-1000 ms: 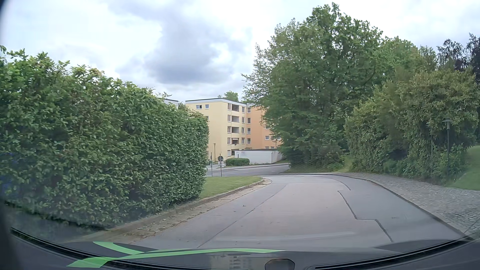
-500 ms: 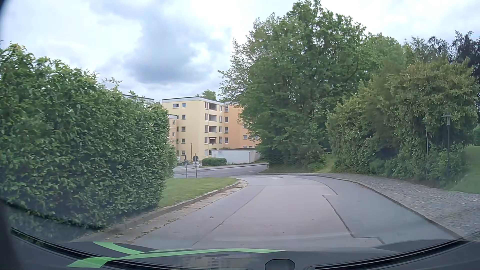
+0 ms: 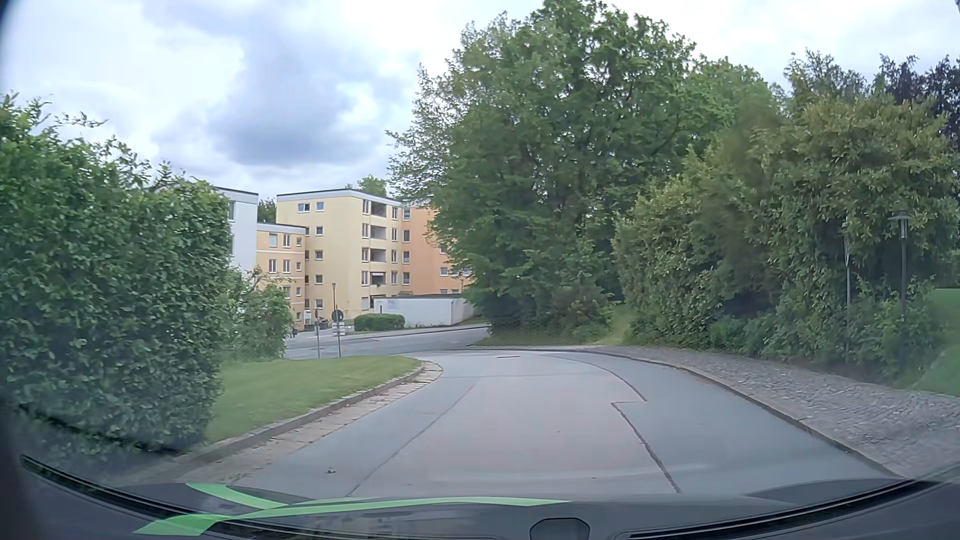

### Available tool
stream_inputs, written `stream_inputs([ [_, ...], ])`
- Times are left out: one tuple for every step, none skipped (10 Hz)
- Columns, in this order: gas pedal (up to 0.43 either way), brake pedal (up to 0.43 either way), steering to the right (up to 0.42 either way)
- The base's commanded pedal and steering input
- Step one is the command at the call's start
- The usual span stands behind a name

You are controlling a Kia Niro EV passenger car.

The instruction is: Follow the waypoints while adhering to traffic rules and regulations

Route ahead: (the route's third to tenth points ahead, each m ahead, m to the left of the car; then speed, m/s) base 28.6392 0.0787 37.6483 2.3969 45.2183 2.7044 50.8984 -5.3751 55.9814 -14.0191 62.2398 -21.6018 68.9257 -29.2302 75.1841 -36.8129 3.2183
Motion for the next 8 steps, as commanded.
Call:
stream_inputs([
  [0.0, 0.0, 0.182],
  [0.0, 0.0, 0.179],
  [0.0, 0.0, 0.172],
  [0.0, 0.0, 0.163],
  [0.0, 0.0, 0.15],
  [0.0, 0.0, 0.136],
  [0.0, 0.0, 0.127],
  [0.0, 0.0, 0.115],
])
